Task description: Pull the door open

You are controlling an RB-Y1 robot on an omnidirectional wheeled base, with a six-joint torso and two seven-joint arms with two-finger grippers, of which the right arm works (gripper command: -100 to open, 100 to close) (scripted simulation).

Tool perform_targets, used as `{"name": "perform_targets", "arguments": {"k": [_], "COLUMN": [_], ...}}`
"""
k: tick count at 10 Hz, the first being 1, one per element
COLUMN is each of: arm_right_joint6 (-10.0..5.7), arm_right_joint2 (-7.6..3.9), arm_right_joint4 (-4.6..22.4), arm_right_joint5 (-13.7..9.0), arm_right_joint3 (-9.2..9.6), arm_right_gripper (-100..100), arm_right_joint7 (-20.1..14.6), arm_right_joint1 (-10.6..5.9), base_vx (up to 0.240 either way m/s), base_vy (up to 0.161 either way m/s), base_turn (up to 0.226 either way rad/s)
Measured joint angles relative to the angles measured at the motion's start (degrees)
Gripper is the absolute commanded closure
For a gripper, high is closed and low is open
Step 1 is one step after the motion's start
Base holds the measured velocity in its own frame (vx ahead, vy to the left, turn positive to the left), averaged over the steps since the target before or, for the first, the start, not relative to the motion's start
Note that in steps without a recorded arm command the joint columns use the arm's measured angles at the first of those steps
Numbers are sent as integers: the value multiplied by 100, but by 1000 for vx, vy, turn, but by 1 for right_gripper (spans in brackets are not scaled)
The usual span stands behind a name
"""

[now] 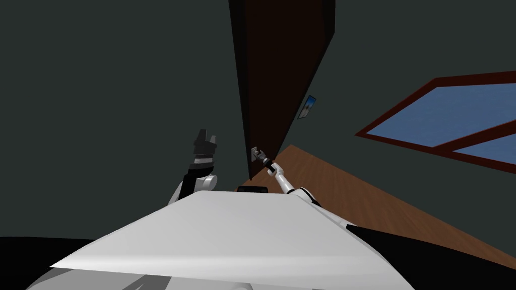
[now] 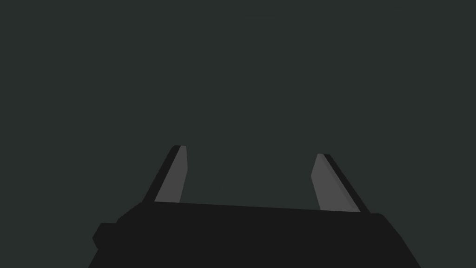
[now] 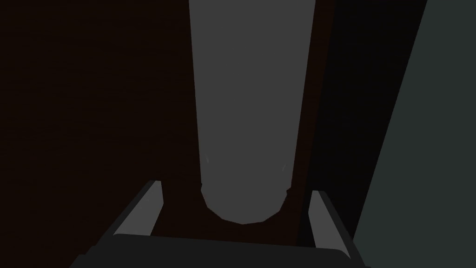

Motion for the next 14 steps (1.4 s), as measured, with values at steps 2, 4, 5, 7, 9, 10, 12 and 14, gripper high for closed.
{"name": "perform_targets", "arguments": {"k": [2, 4, 5, 7, 9, 10, 12, 14], "arm_right_joint6": [-4, -18, -19, -18, -11, -1, 26, 60], "arm_right_joint2": [3, 3, 3, 3, -3, -3, -18, -36], "arm_right_joint4": [-1, 2, 2, 2, -39, -63, -105, -147], "arm_right_joint5": [1, 3, 3, 3, -122, -198, -377, -600], "arm_right_joint3": [4, 13, 13, 13, 70, 106, 185, 284], "arm_right_gripper": [100, 100, 100, 100, 100, 100, 100, 100], "arm_right_joint7": [-1, -2, -2, -1, -172, -284, -547, -837], "arm_right_joint1": [2, 16, 16, 17, 2, -14, -28, -16], "base_vx": [-21, 2, 0, -17, -47, -62, -59, -74], "base_vy": [-26, 1, 0, -23, -69, -66, -74, -84], "base_turn": [8, -6, 0, 3, 23, 17, 7, 10]}}
